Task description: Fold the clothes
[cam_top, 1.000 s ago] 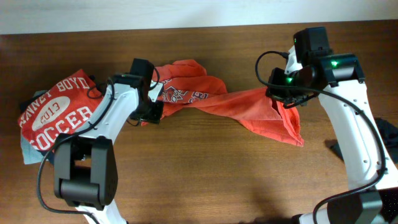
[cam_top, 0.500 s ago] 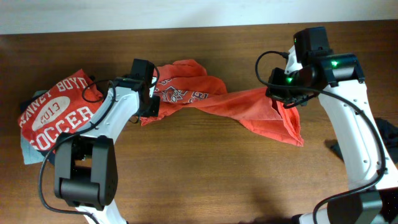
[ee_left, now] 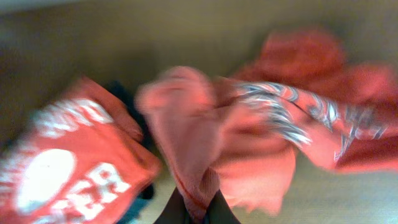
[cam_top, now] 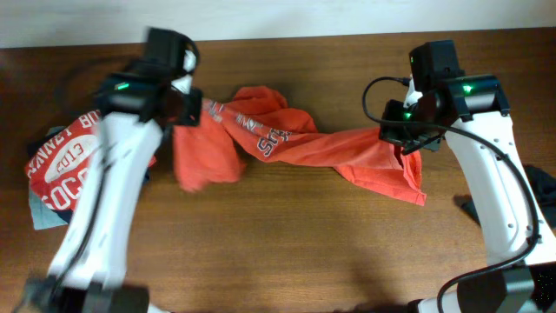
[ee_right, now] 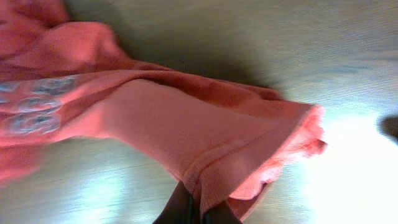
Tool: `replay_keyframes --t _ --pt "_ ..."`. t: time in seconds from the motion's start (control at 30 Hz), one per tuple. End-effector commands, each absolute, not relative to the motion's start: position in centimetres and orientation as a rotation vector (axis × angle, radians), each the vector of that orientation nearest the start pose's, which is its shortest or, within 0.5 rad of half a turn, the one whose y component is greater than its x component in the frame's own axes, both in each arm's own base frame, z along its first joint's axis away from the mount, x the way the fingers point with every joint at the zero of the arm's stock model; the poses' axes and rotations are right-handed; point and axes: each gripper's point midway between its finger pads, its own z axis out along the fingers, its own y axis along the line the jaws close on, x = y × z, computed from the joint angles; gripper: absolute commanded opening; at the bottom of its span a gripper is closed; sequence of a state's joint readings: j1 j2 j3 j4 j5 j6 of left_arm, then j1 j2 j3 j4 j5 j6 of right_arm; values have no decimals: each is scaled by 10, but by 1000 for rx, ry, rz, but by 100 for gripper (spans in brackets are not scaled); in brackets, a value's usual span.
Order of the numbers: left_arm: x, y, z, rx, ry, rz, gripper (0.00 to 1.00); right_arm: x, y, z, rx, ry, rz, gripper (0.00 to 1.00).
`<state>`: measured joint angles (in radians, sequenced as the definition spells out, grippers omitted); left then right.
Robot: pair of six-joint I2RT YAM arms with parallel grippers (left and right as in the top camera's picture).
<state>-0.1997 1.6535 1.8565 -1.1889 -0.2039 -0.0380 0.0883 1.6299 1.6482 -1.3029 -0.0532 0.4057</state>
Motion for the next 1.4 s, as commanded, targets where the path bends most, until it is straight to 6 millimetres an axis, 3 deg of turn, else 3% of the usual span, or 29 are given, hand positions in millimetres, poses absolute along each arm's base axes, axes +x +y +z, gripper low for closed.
replay_keyframes --t 0.0,0.07,0.17,0.33,0.4,0.47,0.63,0.87,1.07,1.2,1.23,1.37 --pt "383 -24 342 71 2383 245 1 347 10 212 461 2798 -55 4" --pt "375 -23 349 81 2371 247 1 345 4 212 467 2799 -105 5" --pt "368 -20 341 92 2417 272 1 344 -7 214 477 2784 -190 5" --pt "367 -8 334 72 2444 367 1 339 -52 222 572 2710 -462 5" --pt "369 -9 336 68 2430 362 1 337 -77 224 691 2672 -484 5" --pt "371 -9 338 66 2423 359 1 339 -89 223 749 2657 -440 5" --pt "372 -11 338 68 2419 348 1 347 -79 215 669 2729 -113 8" --pt "377 -12 327 78 2453 358 1 342 -63 211 653 2775 3 9" --pt "397 -14 289 102 2550 388 1 345 -63 212 649 2764 8 10" --pt "419 -18 247 129 2637 413 1 355 -65 210 644 2741 11 12" --pt "430 -20 228 139 2668 423 1 358 -65 206 644 2744 10 12" --pt "451 -24 194 149 2699 434 15 370 -67 189 650 2770 8 13"
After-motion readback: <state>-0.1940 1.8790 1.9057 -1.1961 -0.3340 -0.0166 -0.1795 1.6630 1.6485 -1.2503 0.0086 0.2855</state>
